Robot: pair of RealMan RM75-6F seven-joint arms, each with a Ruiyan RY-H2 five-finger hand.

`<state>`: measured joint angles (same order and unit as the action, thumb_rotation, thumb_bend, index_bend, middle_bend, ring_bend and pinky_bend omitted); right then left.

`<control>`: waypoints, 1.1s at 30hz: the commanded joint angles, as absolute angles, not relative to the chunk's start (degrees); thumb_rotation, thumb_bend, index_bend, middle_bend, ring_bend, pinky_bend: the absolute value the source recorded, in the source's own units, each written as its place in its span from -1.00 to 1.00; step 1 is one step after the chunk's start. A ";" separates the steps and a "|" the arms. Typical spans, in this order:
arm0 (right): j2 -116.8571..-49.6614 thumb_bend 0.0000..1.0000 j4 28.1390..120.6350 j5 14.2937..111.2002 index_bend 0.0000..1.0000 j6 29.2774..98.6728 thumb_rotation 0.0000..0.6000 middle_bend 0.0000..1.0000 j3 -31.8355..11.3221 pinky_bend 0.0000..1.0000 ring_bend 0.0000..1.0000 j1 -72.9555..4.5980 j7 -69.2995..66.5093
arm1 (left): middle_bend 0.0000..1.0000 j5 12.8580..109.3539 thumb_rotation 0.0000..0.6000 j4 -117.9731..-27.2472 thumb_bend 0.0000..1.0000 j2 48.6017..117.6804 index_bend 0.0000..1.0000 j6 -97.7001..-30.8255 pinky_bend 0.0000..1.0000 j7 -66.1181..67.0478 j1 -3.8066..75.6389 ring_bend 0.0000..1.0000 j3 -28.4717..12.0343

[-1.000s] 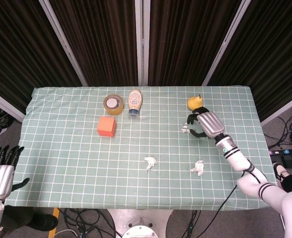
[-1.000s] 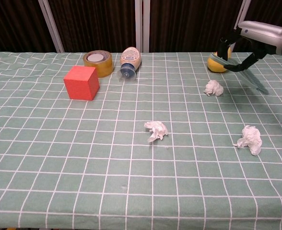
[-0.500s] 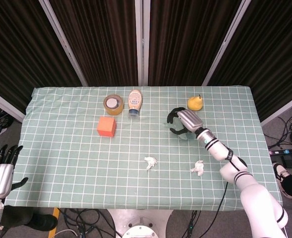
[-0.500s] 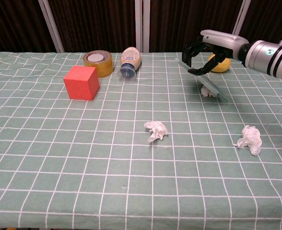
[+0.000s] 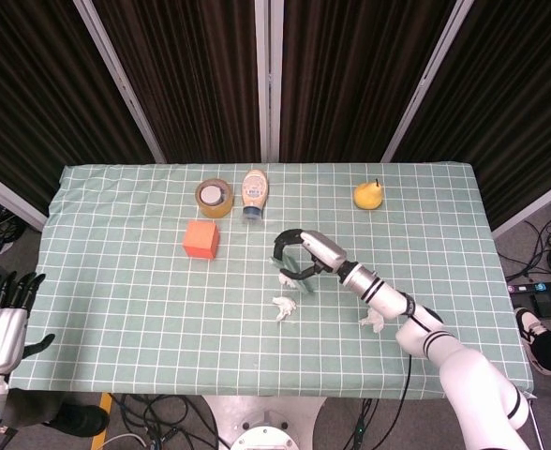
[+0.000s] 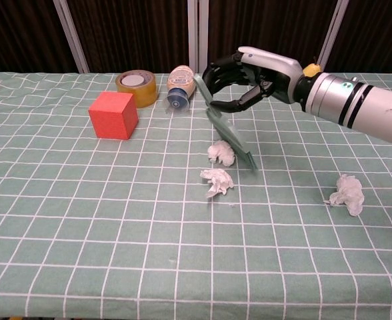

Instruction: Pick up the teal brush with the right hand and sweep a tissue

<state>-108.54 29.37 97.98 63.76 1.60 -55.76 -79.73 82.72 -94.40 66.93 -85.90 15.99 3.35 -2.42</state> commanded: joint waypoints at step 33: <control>-82.46 0.15 76.03 82.35 0.27 77.18 1.00 0.10 3.86 -0.63 -0.52 -25.97 -36.53 | -0.79 85.13 1.00 -90.23 -0.91 68.62 -0.80 -85.49 -0.91 11.62 4.40 -0.93 -2.19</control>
<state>-81.14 76.29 82.85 77.78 3.84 -26.74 -36.74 85.13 -90.23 68.61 -85.50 11.62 4.40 -2.19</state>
